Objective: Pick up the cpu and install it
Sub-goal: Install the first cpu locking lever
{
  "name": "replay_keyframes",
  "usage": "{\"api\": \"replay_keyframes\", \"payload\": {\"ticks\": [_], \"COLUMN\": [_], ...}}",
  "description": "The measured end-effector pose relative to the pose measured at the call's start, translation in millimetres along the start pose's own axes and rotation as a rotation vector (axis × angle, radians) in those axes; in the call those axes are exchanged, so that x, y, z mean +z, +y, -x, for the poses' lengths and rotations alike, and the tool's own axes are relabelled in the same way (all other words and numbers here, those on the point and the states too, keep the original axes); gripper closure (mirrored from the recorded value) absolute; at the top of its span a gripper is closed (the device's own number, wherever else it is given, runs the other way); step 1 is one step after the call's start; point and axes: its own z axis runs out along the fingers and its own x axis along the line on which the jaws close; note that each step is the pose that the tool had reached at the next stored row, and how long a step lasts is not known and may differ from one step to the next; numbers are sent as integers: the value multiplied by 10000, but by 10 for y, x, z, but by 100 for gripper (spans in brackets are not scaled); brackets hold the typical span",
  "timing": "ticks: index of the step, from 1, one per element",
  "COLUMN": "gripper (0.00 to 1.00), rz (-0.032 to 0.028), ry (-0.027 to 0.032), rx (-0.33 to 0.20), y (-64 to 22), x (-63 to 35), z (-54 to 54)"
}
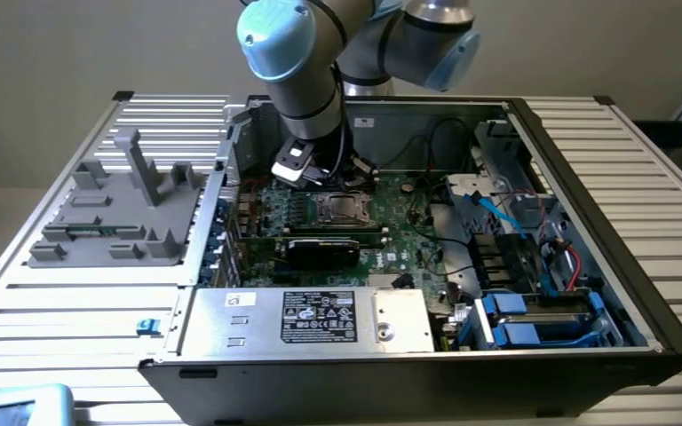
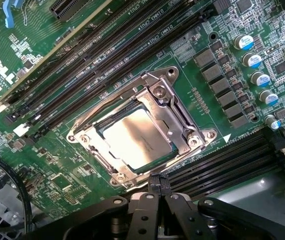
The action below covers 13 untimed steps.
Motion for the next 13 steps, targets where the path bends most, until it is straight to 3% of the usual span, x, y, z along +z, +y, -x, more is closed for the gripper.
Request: {"api": "replay_keyframes", "payload": {"ticks": [8, 13], "gripper": [89, 89], "rz": [11, -45], "ry": [-37, -76], "rx": [17, 39], "y": [8, 96], "x": [-16, -96], "z": [19, 168]}}
